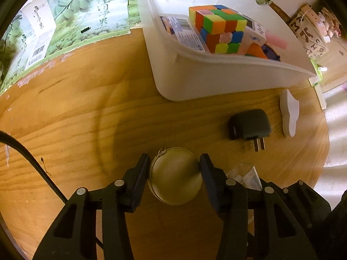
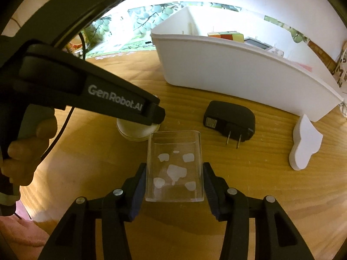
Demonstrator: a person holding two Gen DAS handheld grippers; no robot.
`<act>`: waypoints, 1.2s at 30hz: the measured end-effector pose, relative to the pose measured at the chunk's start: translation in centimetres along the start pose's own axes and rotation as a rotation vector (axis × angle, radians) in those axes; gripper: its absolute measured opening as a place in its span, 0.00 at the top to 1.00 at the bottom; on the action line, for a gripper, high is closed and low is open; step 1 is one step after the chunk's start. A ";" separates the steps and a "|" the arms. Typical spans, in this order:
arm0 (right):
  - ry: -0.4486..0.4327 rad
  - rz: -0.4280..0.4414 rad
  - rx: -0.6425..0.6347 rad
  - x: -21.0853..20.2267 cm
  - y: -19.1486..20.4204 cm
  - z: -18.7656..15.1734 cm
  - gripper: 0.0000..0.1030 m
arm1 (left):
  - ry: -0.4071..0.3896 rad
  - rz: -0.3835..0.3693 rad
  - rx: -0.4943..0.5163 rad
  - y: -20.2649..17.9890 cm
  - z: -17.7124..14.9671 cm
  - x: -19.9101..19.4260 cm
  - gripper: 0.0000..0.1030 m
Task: Organize rigid objects
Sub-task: 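Close left gripper on beige compact while right gripper closes on clear box, then carry beige compact over white bin with left gripper while right gripper carries clear box there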
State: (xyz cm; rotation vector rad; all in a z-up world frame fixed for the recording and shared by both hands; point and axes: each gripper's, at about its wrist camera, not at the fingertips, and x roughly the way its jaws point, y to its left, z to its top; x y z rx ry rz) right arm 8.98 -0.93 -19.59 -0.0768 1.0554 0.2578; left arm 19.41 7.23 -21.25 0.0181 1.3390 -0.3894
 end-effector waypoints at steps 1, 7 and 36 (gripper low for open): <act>-0.004 -0.004 -0.004 -0.2 0.2 -0.2 0.52 | 0.000 -0.002 0.000 0.0 -0.3 -0.1 0.51; -0.015 -0.022 -0.022 -2.1 0.4 -1.5 0.52 | 0.010 -0.028 -0.019 0.1 -2.2 -0.4 0.55; -0.061 -0.058 0.081 -7.6 -5.5 -2.1 0.52 | 0.004 0.018 -0.087 0.1 -5.3 -1.5 0.34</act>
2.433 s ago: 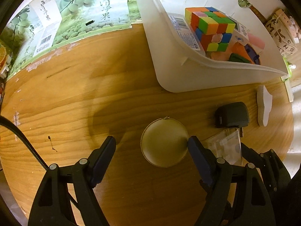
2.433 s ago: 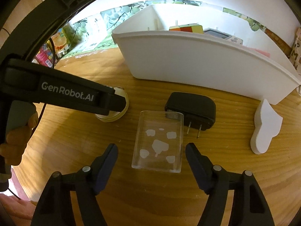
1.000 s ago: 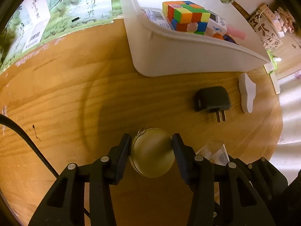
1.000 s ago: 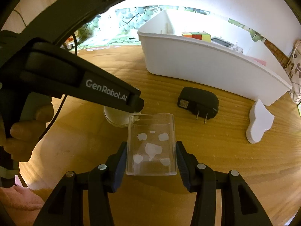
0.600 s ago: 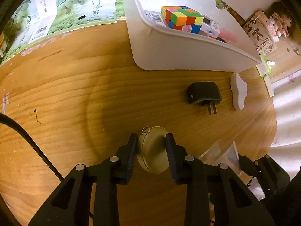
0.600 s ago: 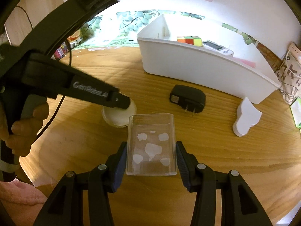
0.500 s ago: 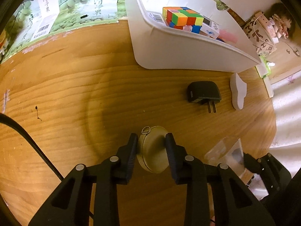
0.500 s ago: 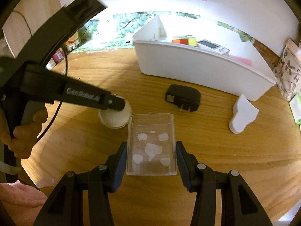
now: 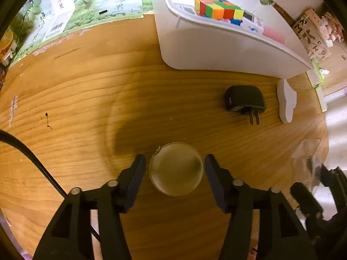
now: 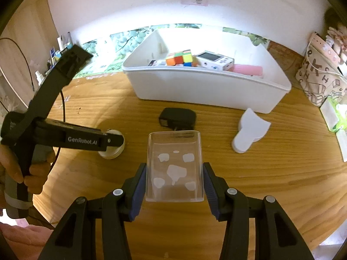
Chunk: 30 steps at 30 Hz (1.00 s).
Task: Organize rigid objects
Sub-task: 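Carry beige compact over white bin with left gripper while right gripper carries clear box there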
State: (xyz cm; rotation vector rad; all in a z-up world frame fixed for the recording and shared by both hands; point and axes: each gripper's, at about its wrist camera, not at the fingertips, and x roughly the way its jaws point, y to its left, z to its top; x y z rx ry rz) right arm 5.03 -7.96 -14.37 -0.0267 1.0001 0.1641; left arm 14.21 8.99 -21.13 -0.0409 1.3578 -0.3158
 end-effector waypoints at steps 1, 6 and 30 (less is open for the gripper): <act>-0.001 0.000 0.003 -0.2 -0.3 0.0 0.52 | 0.008 0.007 -0.001 -0.2 0.1 0.2 0.34; 0.000 0.000 0.010 -0.7 -1.7 0.3 0.52 | 0.028 0.040 -0.012 -0.8 0.2 1.0 0.34; -0.096 0.054 -0.150 -3.4 -7.2 6.5 0.52 | 0.093 0.128 -0.143 -2.9 -0.1 0.4 0.43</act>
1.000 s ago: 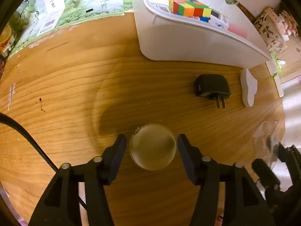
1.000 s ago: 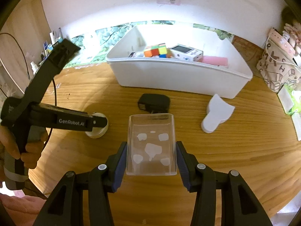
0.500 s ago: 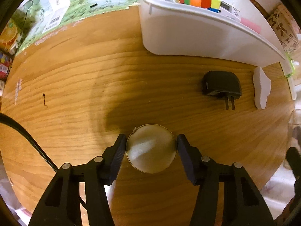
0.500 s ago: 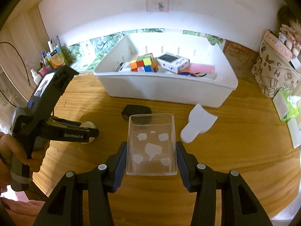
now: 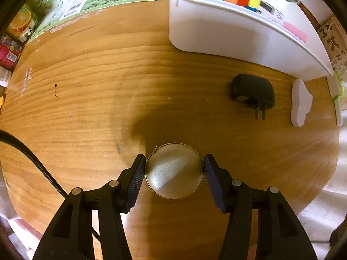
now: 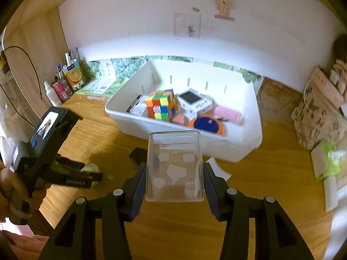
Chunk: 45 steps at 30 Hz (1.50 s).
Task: Organize rigid objects
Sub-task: 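Carry beige compact over white bin with left gripper while right gripper carries clear box there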
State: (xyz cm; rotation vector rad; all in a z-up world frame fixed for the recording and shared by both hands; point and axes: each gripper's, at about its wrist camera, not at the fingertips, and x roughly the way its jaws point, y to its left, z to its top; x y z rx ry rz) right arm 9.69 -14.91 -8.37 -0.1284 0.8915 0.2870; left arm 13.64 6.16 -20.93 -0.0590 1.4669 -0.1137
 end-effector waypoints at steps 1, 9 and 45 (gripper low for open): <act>-0.006 0.001 -0.009 -0.1 -0.3 0.4 0.52 | 0.000 0.001 0.005 -0.3 -0.2 -0.3 0.43; -0.061 0.008 -0.068 -0.4 -1.9 3.2 0.52 | -0.062 0.020 0.081 -3.3 -0.6 -4.3 0.43; -0.176 0.009 -0.126 5.3 -4.8 9.9 0.52 | -0.678 -0.094 0.091 -6.6 10.3 -14.0 0.43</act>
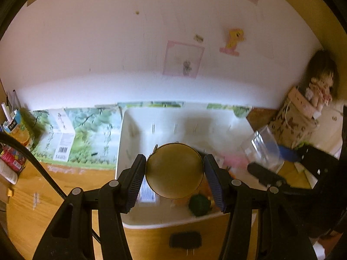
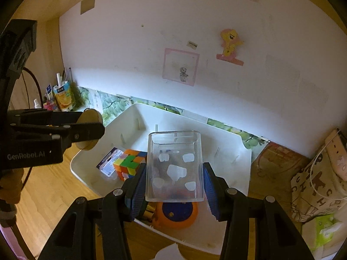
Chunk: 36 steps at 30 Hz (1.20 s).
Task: Organize rigid objects
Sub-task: 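Carry beige compact over white bin with left gripper while right gripper carries clear box there, then open left gripper releasing compact into bin while right gripper releases clear box there, then withdraw both grippers from the bin back over the desk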
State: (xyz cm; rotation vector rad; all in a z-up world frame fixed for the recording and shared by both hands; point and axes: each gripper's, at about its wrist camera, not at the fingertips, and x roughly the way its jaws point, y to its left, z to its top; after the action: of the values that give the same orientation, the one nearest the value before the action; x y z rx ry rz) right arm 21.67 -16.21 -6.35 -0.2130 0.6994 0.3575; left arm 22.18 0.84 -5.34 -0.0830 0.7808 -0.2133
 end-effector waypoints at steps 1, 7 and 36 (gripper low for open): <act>-0.006 -0.001 0.010 0.2 -0.1 0.0 0.52 | -0.012 -0.004 -0.007 0.1 0.1 0.1 0.43; -0.051 0.014 0.056 1.0 -0.7 -0.5 0.51 | -0.067 -0.061 -0.120 1.2 1.0 1.7 0.43; -0.247 -0.030 0.073 -6.1 0.4 -0.3 0.20 | -0.183 -0.041 -0.137 0.9 0.9 -4.5 0.20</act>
State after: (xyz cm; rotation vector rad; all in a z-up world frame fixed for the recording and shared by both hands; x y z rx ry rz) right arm 17.07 -17.48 -2.54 -0.1077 0.4643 0.3227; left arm 19.89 2.70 -1.76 -0.2448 0.6111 -0.1879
